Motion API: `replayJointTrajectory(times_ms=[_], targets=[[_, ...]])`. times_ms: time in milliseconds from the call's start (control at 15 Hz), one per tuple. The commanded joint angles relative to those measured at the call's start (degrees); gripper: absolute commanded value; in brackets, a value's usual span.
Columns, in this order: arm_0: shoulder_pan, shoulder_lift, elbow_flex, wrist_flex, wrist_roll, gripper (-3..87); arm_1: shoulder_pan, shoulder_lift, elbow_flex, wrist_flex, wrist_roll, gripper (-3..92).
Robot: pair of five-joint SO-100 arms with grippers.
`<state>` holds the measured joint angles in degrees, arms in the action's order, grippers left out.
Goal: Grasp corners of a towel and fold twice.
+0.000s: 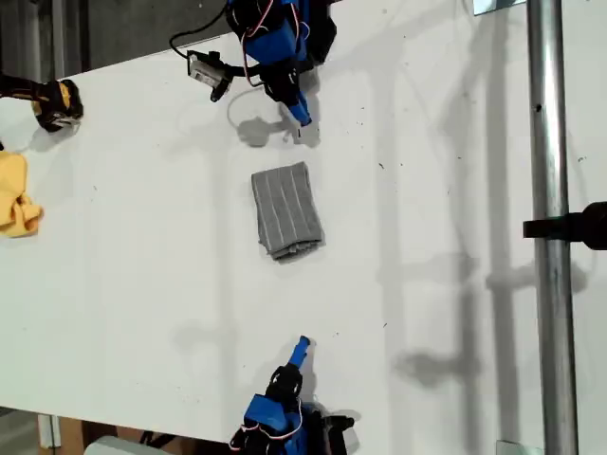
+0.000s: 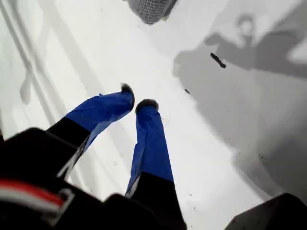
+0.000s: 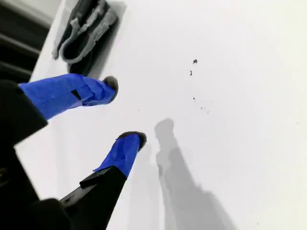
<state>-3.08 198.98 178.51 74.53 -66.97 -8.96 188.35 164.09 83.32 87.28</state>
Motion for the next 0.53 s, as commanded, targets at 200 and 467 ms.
replayJointTrajectory(times_ms=[200,467], targets=[[1.1,0.3,0.3,0.0,9.4,17.0,-3.2,0.1,-1.2,0.6,-0.8,7.2],[1.0,0.3,0.3,0.0,9.4,17.0,-3.0,0.1,-1.2,0.6,-0.8,7.2]])
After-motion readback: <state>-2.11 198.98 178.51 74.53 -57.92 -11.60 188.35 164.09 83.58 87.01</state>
